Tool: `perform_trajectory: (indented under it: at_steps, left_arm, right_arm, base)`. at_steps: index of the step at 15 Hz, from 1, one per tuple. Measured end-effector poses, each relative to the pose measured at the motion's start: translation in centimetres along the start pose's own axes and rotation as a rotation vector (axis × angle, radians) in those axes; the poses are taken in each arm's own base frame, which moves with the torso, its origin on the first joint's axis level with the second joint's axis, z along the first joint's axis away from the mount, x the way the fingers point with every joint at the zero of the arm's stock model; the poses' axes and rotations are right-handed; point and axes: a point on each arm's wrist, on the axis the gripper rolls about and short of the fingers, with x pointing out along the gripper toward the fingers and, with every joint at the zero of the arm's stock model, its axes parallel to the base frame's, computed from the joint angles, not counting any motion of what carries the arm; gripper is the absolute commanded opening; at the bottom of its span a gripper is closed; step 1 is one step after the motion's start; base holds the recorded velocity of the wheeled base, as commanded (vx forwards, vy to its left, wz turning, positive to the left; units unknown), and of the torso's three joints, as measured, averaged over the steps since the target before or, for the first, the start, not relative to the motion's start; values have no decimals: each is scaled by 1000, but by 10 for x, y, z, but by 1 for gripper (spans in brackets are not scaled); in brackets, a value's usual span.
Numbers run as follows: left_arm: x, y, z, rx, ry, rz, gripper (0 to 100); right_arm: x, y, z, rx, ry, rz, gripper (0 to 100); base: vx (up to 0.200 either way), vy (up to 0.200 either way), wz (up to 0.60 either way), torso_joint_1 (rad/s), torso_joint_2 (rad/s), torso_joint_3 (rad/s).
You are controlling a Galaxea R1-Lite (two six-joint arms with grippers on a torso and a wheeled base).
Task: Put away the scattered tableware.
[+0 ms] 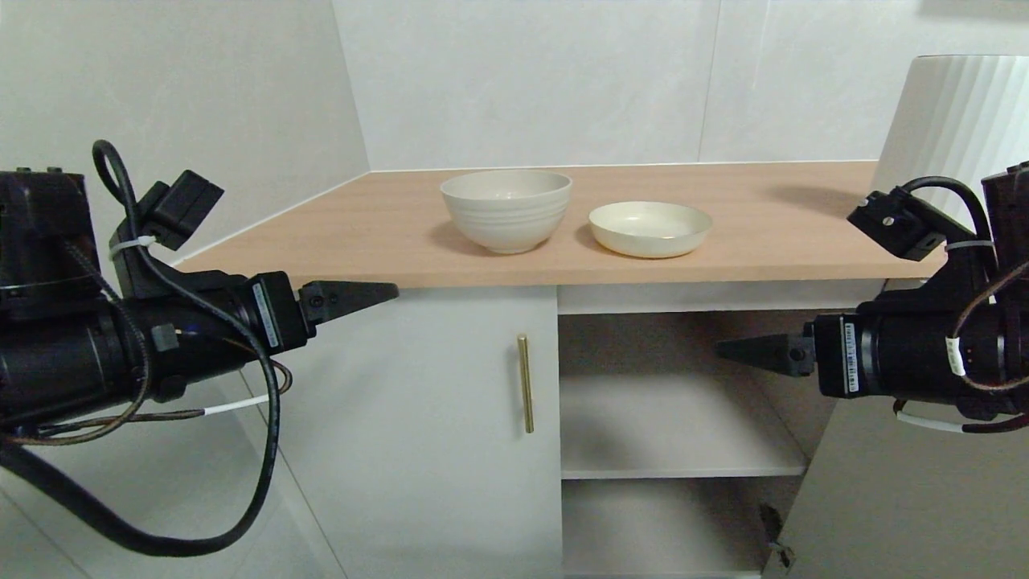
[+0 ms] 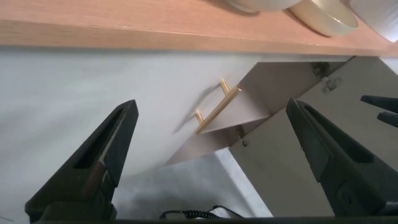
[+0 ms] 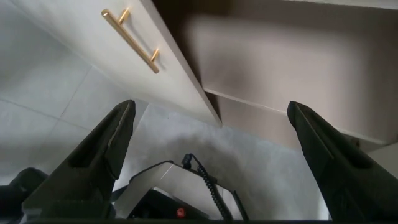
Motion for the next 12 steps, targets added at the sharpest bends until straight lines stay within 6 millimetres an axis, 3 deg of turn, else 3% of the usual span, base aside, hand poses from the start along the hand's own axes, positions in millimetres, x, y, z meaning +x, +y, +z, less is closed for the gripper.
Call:
perform_trajectory:
  at_steps: [4,12]
  left_arm:
    - [0,0,0,0,0,-2,100]
    - [10,6,-5,-11,35,14,100]
  right_arm:
    - [0,0,0,-15,0,-1,100]
    - [3,-3,-2,-11,10,-11,100]
  base:
    - [0,0,0,61,-216,-229]
    - [0,0,0,152,-482,-301]
